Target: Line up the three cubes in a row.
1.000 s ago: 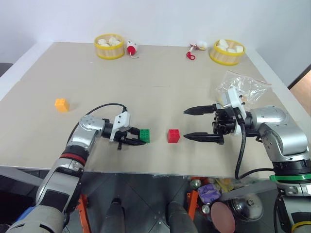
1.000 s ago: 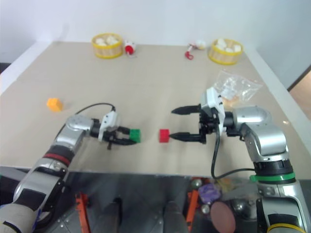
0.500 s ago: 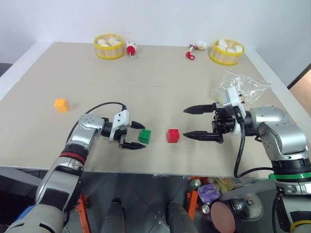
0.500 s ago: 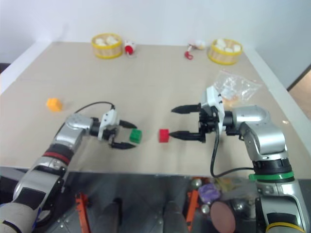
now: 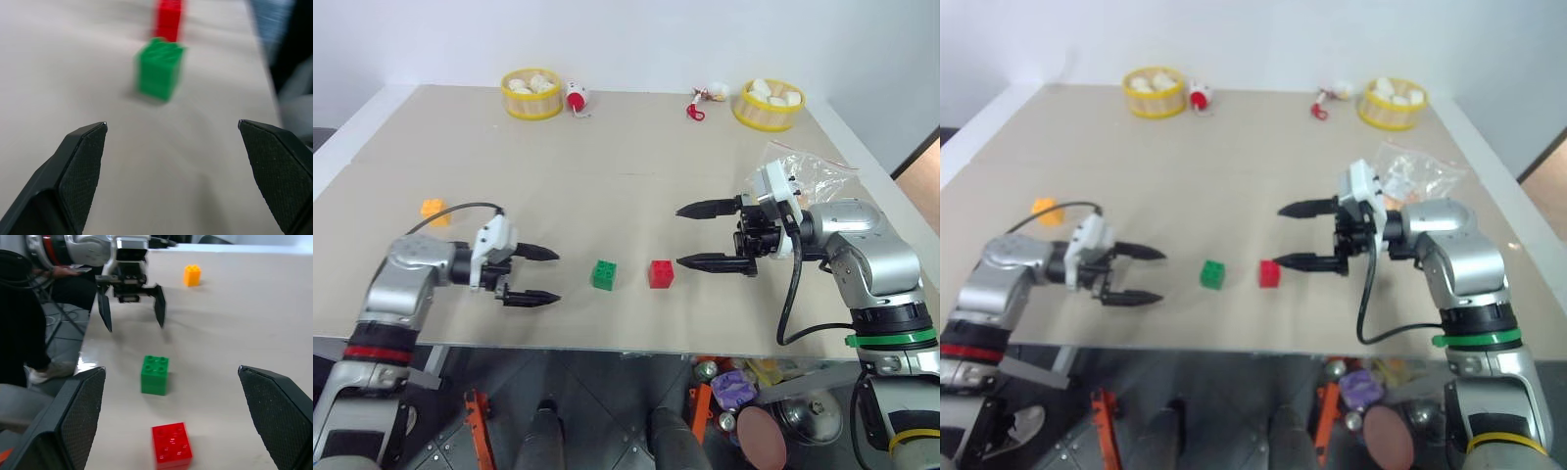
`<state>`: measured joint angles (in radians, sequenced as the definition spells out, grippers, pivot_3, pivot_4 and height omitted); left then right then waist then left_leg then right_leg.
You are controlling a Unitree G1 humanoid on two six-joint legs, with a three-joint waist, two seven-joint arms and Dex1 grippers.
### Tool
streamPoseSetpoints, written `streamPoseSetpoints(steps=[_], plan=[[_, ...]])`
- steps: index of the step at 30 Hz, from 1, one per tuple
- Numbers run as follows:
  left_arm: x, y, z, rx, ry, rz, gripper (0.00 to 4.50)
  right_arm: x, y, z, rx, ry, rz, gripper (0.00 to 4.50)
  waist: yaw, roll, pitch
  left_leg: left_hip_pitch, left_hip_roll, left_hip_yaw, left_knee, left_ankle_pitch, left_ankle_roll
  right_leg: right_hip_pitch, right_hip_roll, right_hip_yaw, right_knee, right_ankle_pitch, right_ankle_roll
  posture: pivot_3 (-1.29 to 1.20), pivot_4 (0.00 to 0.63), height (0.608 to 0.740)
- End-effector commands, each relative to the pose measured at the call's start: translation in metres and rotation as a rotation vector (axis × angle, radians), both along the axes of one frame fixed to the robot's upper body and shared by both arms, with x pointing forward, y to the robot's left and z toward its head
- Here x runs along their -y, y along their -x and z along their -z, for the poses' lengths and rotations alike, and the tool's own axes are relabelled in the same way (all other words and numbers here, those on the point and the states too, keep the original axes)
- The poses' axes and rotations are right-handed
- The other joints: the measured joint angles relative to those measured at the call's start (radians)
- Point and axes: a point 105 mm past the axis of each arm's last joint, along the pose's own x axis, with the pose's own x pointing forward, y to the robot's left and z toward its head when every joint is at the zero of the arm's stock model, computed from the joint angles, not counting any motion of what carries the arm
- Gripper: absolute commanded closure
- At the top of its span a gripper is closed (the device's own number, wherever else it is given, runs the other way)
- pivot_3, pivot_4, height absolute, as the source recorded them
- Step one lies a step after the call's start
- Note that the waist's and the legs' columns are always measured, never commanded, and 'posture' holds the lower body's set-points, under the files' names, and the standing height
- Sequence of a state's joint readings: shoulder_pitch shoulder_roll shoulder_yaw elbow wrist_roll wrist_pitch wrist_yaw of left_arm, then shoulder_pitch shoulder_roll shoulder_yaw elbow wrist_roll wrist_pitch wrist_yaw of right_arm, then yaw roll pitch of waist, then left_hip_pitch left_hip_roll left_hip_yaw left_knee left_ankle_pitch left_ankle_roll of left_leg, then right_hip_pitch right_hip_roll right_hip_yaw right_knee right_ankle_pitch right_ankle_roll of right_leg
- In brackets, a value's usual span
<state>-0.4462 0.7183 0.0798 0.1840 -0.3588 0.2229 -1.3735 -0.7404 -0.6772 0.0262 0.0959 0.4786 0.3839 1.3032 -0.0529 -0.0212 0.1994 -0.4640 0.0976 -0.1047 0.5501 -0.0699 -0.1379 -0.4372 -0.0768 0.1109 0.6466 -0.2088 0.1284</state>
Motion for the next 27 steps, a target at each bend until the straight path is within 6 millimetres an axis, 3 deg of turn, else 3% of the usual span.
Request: streamPoseSetpoints(steps=[1, 4, 8, 12, 16, 21, 27], plan=[[-0.017, 0.004, -0.018, 0.082, 0.073, -0.185, 0.06, -0.014, -0.011, -0.035, 0.101, -0.115, 0.062, 0.0, -0.003, 0.0, 0.0, 0.0, 0.0, 0.0, 0.0, 0.0, 0.0, 0.0, 0.0, 0.0, 0.0, 0.0, 0.0, 0.0, 0.15, 0.74], [-0.027, 0.007, -0.015, 0.081, 0.118, -0.338, 0.06, -0.031, -0.015, -0.042, 0.12, -0.148, 0.078, 0.0, -0.004, 0.0, 0.0, 0.0, 0.0, 0.0, 0.0, 0.0, 0.0, 0.0, 0.0, 0.0, 0.0, 0.0, -0.001, 0.0, 0.15, 0.74], [-0.055, -0.004, -0.006, 0.073, 0.177, -0.679, 0.06, -0.062, -0.021, -0.049, 0.107, -0.212, 0.115, 0.0, 0.001, 0.0, 0.0, 0.0, 0.0, 0.0, -0.001, 0.0, 0.0, 0.0, 0.0, 0.0, 0.0, 0.0, -0.001, 0.0, 0.15, 0.74], [-0.084, -0.015, 0.008, 0.055, 0.191, -1.01, 0.06, -0.084, -0.023, -0.04, 0.111, -0.191, 0.146, 0.0, 0.005, 0.0, 0.0, 0.0, 0.0, 0.0, 0.0, 0.0, 0.0, 0.0, 0.0, 0.0, 0.0, 0.001, -0.001, 0.0, 0.15, 0.74], [-0.109, -0.021, 0.016, 0.001, 0.245, -1.275, 0.06, -0.088, -0.026, -0.037, 0.107, -0.185, 0.161, 0.0, 0.006, -0.001, 0.0, 0.0, 0.0, 0.0, 0.0, 0.0, 0.0, 0.001, 0.0, -0.001, 0.0, 0.001, -0.001, 0.0, 0.15, 0.74], [-0.116, -0.025, 0.025, -0.081, 0.265, -1.415, 0.06, -0.089, -0.028, -0.034, 0.111, -0.176, 0.161, 0.0, 0.005, -0.001, -0.001, 0.0, 0.0, 0.0, 0.0, 0.0, 0.0, 0.0, 0.0, -0.001, 0.0, 0.001, 0.0, 0.0, 0.15, 0.74], [-0.132, -0.035, 0.021, -0.087, 0.254, -1.536, 0.06, -0.09, -0.029, -0.033, 0.103, -0.191, 0.159, 0.0, 0.005, -0.001, -0.001, 0.0, 0.0, 0.0, 0.0, 0.0, 0.0, 0.0, 0.0, -0.001, 0.0, 0.002, 0.0, 0.0, 0.15, 0.74]])
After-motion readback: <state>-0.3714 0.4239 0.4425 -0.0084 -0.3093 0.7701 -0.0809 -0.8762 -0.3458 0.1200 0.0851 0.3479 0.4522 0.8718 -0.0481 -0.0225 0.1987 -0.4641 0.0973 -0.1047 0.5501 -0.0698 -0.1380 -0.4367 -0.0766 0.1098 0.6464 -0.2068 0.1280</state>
